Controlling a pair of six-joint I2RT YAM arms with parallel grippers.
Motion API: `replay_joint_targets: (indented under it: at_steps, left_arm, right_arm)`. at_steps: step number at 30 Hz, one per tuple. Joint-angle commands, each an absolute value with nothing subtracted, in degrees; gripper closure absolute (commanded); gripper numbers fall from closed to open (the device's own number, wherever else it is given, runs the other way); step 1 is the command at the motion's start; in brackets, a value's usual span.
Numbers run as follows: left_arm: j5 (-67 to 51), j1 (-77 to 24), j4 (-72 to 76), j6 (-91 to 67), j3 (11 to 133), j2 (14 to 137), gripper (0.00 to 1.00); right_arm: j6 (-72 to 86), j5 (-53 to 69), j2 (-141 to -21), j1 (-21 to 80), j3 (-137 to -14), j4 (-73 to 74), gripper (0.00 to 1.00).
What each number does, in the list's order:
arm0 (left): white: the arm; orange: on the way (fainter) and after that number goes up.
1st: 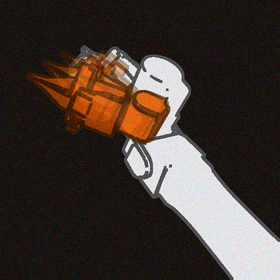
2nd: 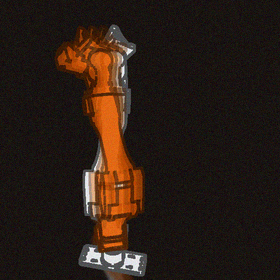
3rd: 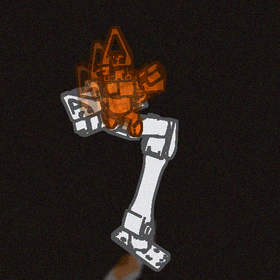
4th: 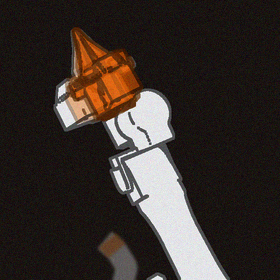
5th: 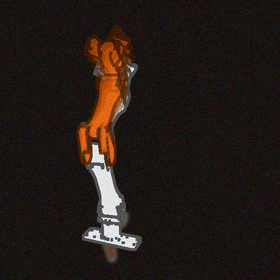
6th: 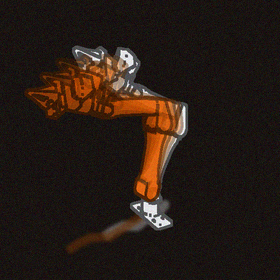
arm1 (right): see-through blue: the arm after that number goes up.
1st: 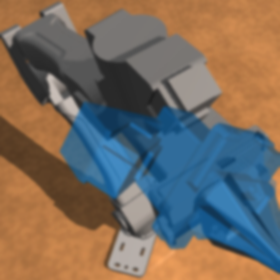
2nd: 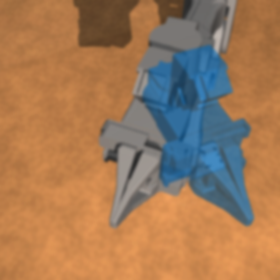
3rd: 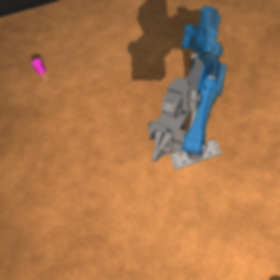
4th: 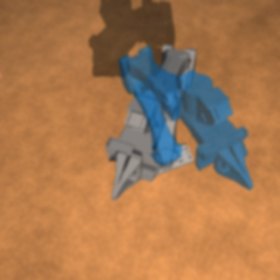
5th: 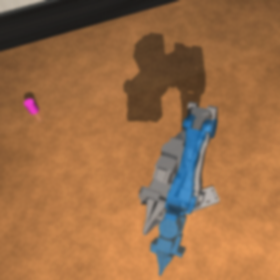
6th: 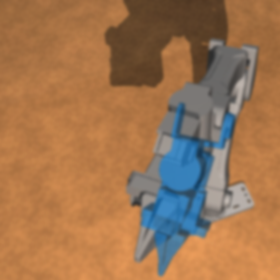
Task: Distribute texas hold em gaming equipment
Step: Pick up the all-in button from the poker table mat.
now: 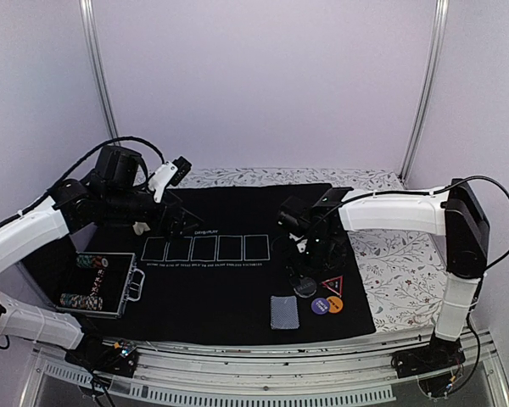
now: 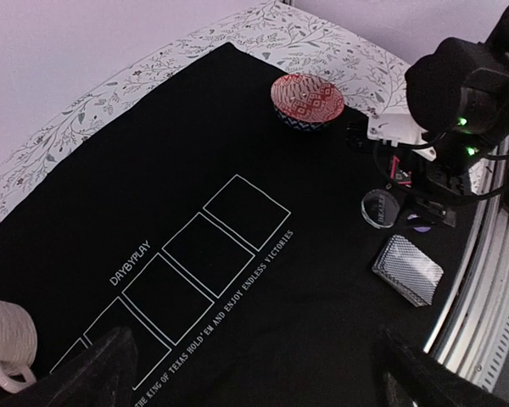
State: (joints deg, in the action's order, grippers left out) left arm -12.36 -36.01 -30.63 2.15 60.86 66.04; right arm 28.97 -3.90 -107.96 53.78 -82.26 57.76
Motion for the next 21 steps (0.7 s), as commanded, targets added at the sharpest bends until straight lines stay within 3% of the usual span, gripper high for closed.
replay_joint_targets:
  at_steps: [1, 21]
  left_arm:
    - [-11.47, -36.47, -28.42, 2.61, 60.06, 64.63, 0.02]
    - [-11.87, -36.47, -27.95, 2.72, 59.29, 65.48, 0.02]
  right_arm:
    - [30.44, -2.02, -111.94, 53.68, -84.77, 54.68, 0.08]
    - [32.21, -3.49, -116.18, 52.84, -82.61, 55.61, 0.26]
